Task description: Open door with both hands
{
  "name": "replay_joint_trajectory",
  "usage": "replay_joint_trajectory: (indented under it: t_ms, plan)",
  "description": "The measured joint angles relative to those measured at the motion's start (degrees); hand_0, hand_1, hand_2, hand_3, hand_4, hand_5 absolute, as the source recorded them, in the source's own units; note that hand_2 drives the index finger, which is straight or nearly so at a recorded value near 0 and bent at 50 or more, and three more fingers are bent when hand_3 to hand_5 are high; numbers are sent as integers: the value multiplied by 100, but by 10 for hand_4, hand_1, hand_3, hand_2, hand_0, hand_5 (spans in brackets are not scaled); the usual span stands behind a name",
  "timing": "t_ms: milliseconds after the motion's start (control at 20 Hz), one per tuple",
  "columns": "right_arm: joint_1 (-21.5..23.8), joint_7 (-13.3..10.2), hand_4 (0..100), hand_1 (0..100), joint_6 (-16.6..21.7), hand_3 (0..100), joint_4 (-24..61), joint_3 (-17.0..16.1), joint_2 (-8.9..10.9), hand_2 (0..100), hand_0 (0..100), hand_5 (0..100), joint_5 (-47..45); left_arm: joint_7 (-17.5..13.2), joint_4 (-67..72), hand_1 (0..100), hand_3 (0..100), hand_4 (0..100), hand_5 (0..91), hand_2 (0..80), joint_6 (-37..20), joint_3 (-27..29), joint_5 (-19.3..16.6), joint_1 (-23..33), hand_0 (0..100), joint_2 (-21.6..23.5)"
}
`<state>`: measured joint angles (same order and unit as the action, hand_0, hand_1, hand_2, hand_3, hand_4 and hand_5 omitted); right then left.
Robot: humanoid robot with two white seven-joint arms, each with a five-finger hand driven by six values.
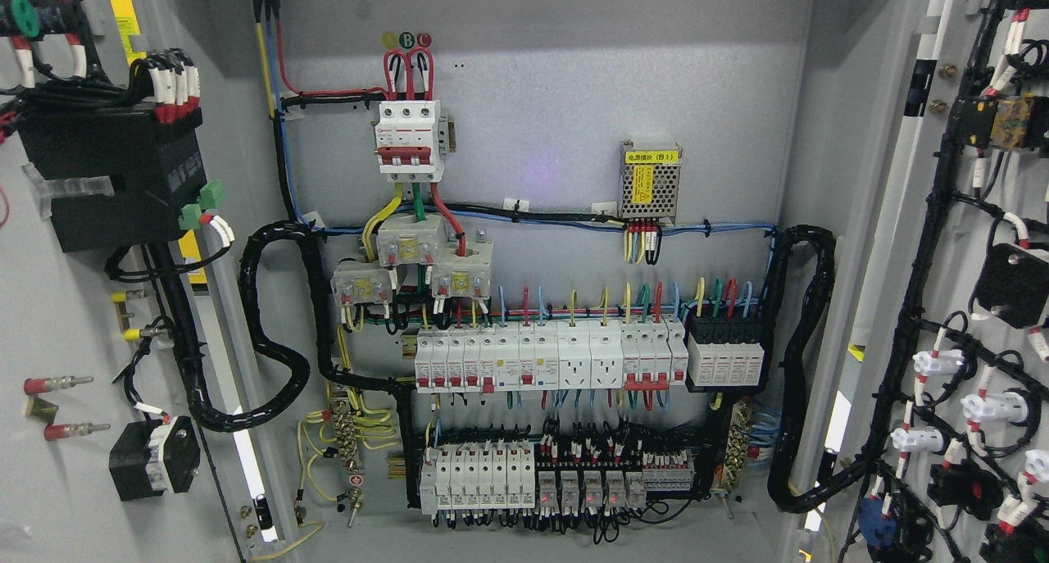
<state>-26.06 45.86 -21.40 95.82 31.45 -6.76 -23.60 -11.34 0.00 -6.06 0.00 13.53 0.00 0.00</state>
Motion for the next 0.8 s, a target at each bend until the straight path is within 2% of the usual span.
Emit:
replay_joint_trajectory:
  t_ms: [200, 451, 801]
  plan:
    - [-40, 38, 0, 0, -2, 0, -8, 197, -48, 0, 216, 0, 13, 0, 0, 0, 0, 0, 0, 0, 0, 0, 0, 0, 0, 0]
    - [-153, -438, 0, 0, 33, 0, -51, 465, -89, 0, 216, 0, 8, 0, 0, 0, 0, 0, 0, 0, 1, 0, 0, 0, 0, 0]
    - [-339, -563, 0, 0, 171, 0, -81, 726, -127, 0, 216, 0, -17, 0, 0, 0, 0, 0, 0, 0, 0, 0, 0, 0, 0, 0]
